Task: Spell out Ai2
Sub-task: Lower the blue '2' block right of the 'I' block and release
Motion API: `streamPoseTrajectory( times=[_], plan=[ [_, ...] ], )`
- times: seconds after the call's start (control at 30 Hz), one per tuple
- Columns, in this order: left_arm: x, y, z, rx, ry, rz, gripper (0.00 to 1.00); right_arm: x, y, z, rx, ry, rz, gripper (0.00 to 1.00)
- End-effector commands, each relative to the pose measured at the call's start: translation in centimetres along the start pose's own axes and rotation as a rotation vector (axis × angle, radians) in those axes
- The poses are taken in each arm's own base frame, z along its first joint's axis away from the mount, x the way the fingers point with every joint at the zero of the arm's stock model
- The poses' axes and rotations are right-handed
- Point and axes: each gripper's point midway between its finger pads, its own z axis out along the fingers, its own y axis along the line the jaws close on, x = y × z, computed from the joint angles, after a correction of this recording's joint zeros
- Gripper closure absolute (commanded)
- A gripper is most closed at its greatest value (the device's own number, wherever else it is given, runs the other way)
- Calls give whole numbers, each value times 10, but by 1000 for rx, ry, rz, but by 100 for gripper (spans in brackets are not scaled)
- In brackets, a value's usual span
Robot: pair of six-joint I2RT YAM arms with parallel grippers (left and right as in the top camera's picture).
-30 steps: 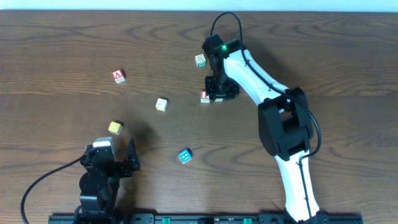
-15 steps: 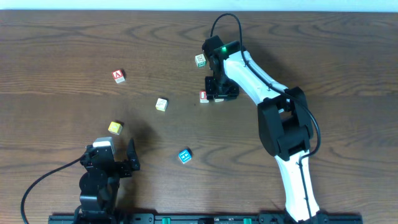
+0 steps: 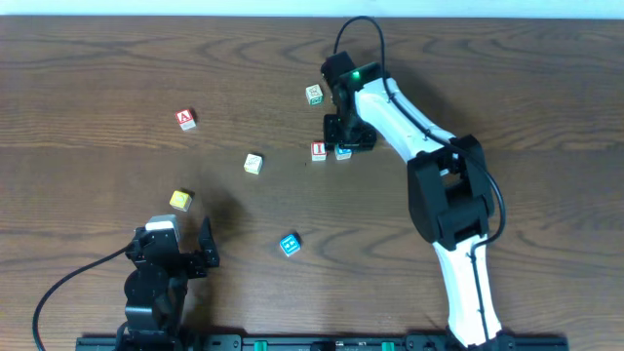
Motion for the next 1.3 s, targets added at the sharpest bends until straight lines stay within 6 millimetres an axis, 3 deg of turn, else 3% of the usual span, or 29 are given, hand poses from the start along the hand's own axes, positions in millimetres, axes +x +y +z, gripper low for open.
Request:
streamPoseTrajectory(
  times=[0.0,0.2,0.53,0.6,0.7,0.8,0.97,1.17,1.27],
  plan=[
    [8,3,3,-14,15,7,5,-9,-14,1,10,-15,35,43],
    [8,3,3,-14,15,7,5,-26,-17,-3,-13,-66,52,43],
    [8,3,3,-14,15,7,5,-51,-1,-30,-76,-150,43,42],
    [8,3,3,-14,15,7,5,-56,0,-38,-82,-170,44,47],
    [8,3,3,-14,15,7,5,-61,-5,-47,-68,-184,55,66],
    [8,3,3,-14,15,7,5,-59,-19,-54,-32,-169,77,98],
    [8,3,3,-14,15,7,5,-43,-38,-53,7,-88,127,99],
    [8,3,3,-14,15,7,4,-25,-40,-50,36,-25,120,99],
    [8,3,3,-14,15,7,5,-17,-38,-39,55,-2,107,98]
  ],
)
